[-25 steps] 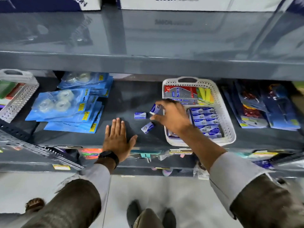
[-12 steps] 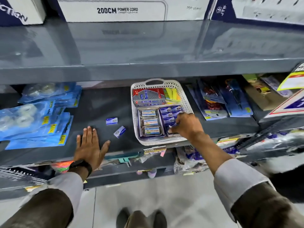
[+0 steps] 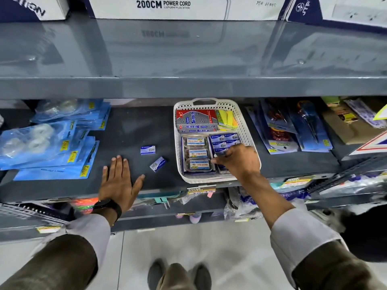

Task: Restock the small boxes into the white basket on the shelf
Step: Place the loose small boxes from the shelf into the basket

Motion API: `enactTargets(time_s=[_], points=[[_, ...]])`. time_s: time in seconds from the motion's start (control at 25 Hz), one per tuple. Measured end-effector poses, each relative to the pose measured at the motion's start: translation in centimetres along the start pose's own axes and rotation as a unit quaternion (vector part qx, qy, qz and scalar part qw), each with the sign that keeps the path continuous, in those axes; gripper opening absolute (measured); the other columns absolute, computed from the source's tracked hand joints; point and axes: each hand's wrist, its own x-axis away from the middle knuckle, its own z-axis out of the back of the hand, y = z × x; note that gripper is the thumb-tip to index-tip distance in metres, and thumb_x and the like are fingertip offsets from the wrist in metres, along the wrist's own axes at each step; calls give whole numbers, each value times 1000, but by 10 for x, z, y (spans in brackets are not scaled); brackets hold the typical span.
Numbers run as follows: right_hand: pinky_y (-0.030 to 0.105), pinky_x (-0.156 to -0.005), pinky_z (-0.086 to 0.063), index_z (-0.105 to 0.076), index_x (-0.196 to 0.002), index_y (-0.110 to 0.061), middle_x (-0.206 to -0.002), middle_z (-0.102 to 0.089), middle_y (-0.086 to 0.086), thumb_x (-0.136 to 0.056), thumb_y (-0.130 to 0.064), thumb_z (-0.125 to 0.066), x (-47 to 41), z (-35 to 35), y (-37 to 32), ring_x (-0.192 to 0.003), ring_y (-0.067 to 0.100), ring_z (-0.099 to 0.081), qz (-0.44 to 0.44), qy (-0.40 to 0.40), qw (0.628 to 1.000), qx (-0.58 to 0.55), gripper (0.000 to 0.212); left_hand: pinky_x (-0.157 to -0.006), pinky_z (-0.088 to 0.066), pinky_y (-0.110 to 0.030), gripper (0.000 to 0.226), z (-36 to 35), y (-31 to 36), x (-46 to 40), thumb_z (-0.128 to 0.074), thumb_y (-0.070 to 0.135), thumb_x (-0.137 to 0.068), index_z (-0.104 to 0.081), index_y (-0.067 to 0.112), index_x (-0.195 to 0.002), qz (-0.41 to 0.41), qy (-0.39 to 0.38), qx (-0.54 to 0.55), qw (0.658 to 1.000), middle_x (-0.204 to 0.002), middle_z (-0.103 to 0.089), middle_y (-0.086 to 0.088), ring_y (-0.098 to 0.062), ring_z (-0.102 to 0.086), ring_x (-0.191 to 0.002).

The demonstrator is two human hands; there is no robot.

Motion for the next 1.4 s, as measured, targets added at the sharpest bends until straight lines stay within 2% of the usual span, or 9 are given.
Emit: enactTargets(time_s=[0.16, 0.36, 0.56, 0.68, 0.8, 0.92, 1.12, 1.24, 1.4], points=[[20, -41, -32, -69, -64, -14, -55, -62, -2, -66, -75, -79, 2, -5, -4, -43, 11, -51, -21, -9, 999, 43, 62, -128, -3, -50, 99, 1, 0, 0, 1, 71, -92, -15, 2, -160, -1, -2, 0, 1000, -170, -11, -18, -32, -6, -158], [29, -60, -50, -60, -63, -17, -71, -65, 0, -64, -66, -87, -6, -3, 2, -66, 24, -64, -8, -28, 997, 69, 56, -128, -3, -50, 101, 2, 1, 0, 6, 72, -89, -10, 3, -161, 3, -12, -8, 1000, -171, -7, -17, -31, -2, -159], [34, -84, -63, -83, -93, -23, -98, -79, -2, -88, -24, -82, -7, -1, 11, -79, 15, -72, 131, -43, 990, 13, 6, -128, -2, -50, 101, 1, 1, 0, 6, 72, -89, -10, 2, -161, 2, -11, -6, 1000, -171, -7, -17, -31, -2, -159], [37, -89, -64, -83, -91, -22, -99, -81, -2, -95, -13, -72, -8, 0, 7, -83, 16, -75, 128, -65, 989, 30, 15, -128, -3, -50, 100, 0, -1, -1, 5, 72, -90, -10, 3, -161, 3, -12, -7, 1000, -171, -6, -17, -31, -1, -159], [39, -87, -62, -82, -98, -16, -102, -81, 5, -94, -7, -63, -9, -1, -19, -88, 26, -77, 178, 24, 984, 15, 21, -128, -1, -50, 100, -1, -3, -2, 2, 74, -90, -12, 4, -161, 13, -13, 6, 1000, -171, -7, -16, -30, -1, -159], [41, -90, -57, -79, -107, -16, -112, -77, 7, -95, -13, -62, -3, -13, -82, -99, 30, -72, 268, 80, 960, -11, 22, -128, 3, -48, 100, -4, -7, -3, 1, 75, -89, -8, 6, -161, 27, -19, 9, 999, -172, -3, -13, -26, 4, -159], [38, -97, -51, -75, -120, -15, -119, -74, 7, -87, -6, -64, -4, -52, -162, -109, 31, -70, 438, -60, 873, 205, 37, -128, -3, -51, 101, -5, -5, -3, 5, 74, -91, -13, 3, -160, 12, -16, 2, 1000, -171, -8, -17, -30, -4, -159], [41, -93, -56, -77, -115, -12, -119, -74, 13, -89, -5, -65, -11, -68, -170, -109, 36, -72, 444, -115, 843, 282, 30, -128, -4, -51, 98, -5, -5, -4, 2, 73, -93, -13, 3, -160, 11, -12, -2, 1000, -171, -7, -18, -31, -5, -159], [43, -89, -58, -75, -115, -12, -121, -72, 15, -90, -5, -67, -12, -73, -169, -109, 38, -71, 451, -122, 839, 279, 27, -128, -1, -50, 97, -6, -4, -4, 1, 73, -93, -10, 5, -161, 12, -18, -1, 1000, -171, -4, -16, -29, -2, -159]])
